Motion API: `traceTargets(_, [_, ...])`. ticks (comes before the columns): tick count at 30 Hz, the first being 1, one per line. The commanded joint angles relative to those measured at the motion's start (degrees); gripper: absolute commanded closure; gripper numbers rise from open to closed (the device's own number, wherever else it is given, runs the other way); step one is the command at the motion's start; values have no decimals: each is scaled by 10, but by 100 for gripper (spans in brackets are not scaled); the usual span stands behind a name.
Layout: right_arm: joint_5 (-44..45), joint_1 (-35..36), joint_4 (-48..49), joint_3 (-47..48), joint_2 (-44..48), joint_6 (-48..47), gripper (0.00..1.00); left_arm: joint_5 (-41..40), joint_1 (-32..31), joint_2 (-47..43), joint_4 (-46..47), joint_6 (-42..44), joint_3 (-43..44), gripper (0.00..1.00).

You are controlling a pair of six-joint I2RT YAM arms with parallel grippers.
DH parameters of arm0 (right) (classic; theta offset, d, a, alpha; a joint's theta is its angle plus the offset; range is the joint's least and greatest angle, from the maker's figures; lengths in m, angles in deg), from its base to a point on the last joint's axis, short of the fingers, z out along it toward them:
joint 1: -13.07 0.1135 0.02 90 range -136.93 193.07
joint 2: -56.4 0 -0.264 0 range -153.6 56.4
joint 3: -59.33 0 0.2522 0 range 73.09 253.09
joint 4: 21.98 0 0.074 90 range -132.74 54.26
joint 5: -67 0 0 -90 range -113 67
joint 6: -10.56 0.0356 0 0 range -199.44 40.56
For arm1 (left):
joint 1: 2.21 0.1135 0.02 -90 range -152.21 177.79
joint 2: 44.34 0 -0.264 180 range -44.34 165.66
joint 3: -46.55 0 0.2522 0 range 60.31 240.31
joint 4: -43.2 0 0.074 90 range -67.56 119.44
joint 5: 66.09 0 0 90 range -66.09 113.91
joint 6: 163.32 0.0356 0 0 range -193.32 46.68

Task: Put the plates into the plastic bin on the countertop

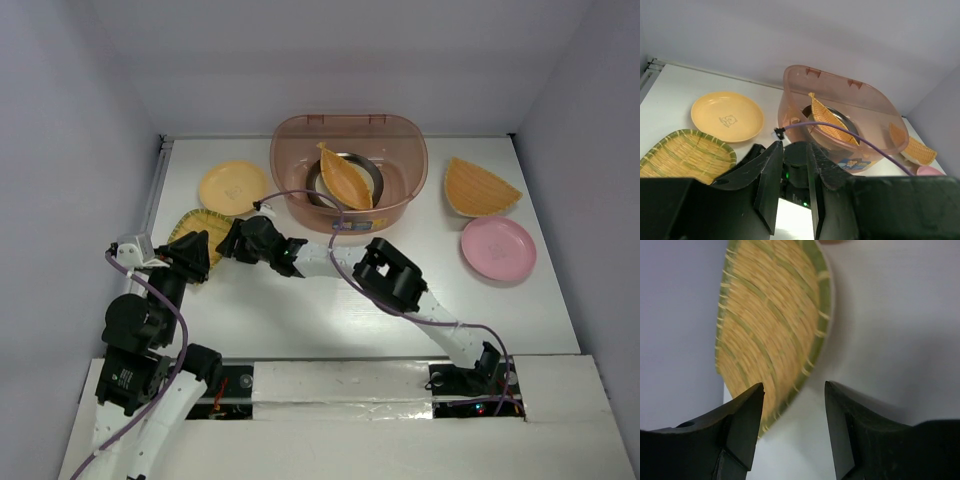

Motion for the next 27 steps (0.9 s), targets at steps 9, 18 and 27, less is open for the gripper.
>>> traceTargets(9, [-36, -7, -16, 96, -65, 20, 51, 7, 4, -10, 34, -1, -4, 77])
traceTargets(18, [-4, -2, 68, -36, 4, 26, 95, 5, 4, -14, 33, -1, -5, 76])
traceTargets(27, [72, 33, 192, -283, 187, -63, 100, -11, 4, -16, 29, -1, -3, 75])
